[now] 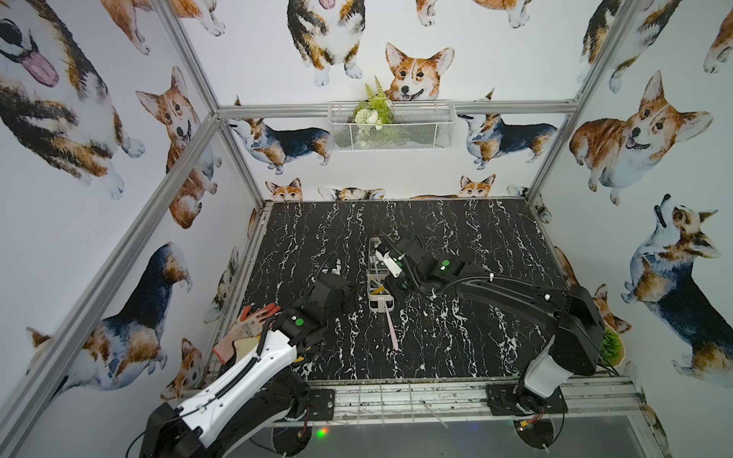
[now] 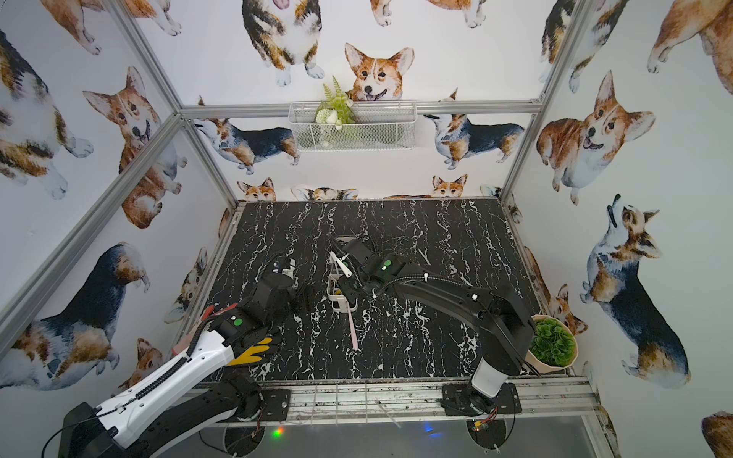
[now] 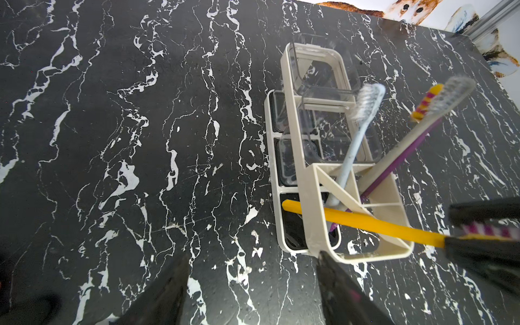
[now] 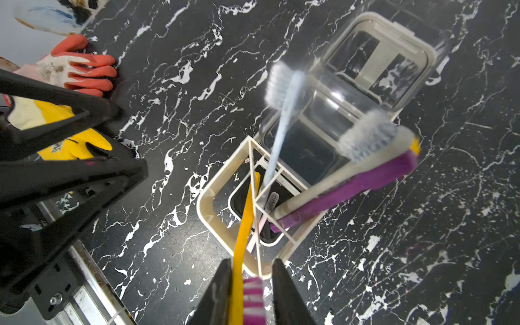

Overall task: Place the toothbrush into the toothbrush holder
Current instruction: Adjust the toothbrush at the toothbrush holder.

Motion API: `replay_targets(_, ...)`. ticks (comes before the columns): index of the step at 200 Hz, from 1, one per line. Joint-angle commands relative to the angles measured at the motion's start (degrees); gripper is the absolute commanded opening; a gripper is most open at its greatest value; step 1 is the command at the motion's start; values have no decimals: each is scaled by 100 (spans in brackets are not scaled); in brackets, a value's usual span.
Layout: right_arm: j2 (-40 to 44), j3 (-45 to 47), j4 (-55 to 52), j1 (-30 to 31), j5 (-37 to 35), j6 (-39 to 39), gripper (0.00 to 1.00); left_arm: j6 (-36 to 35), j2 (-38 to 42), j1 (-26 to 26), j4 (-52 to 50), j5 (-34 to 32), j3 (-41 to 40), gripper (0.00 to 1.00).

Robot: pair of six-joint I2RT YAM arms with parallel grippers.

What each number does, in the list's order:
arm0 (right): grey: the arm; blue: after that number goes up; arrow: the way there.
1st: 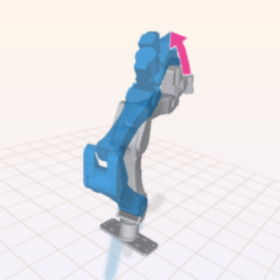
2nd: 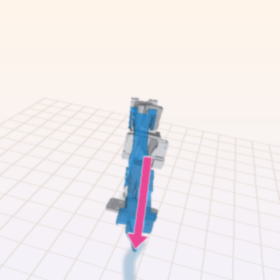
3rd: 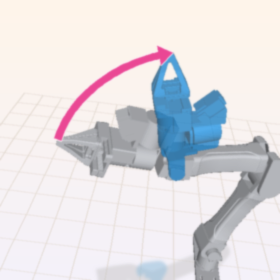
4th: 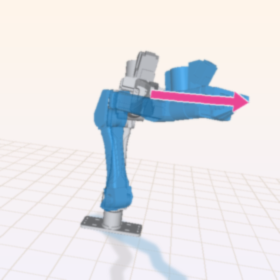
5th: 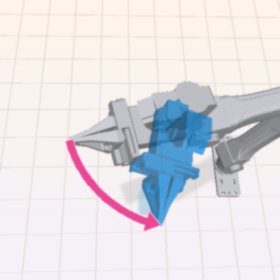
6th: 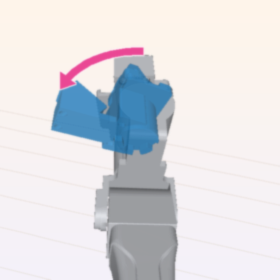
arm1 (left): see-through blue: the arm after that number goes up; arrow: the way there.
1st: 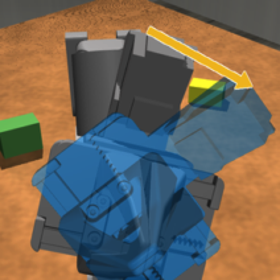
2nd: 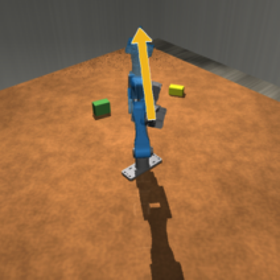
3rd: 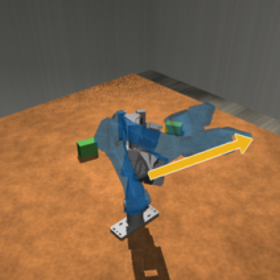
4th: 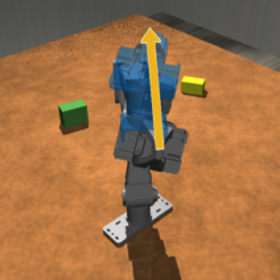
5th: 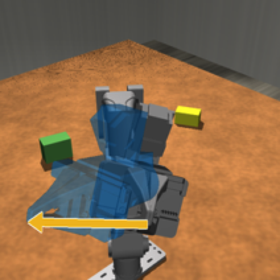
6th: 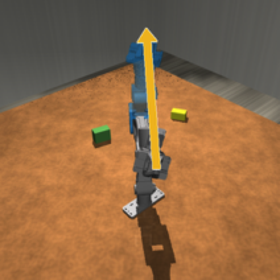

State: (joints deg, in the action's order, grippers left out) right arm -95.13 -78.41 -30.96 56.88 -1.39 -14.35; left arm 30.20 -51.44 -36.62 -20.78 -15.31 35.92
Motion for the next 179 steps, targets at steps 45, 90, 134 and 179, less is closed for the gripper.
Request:
replay_targets(45, 702, 391, 190, 7, -201, -104, 72, 56, 38, 93, 33, 57, -24, 73)
replay_targets(90, 1952, 1806, 738, 312, -483, -819, 72, 40, 22, 141, -15, 107, 62, 73)
replay_targets(134, 2121, 3063, 1708, 1043, -827, -1649, 64, 110, -103, 260, -44, 384, 282, 73)
replay_targets(179, 1270, 3369, 2729, 1200, -799, -1931, 55, 224, -295, 516, -98, 842, 448, 73)
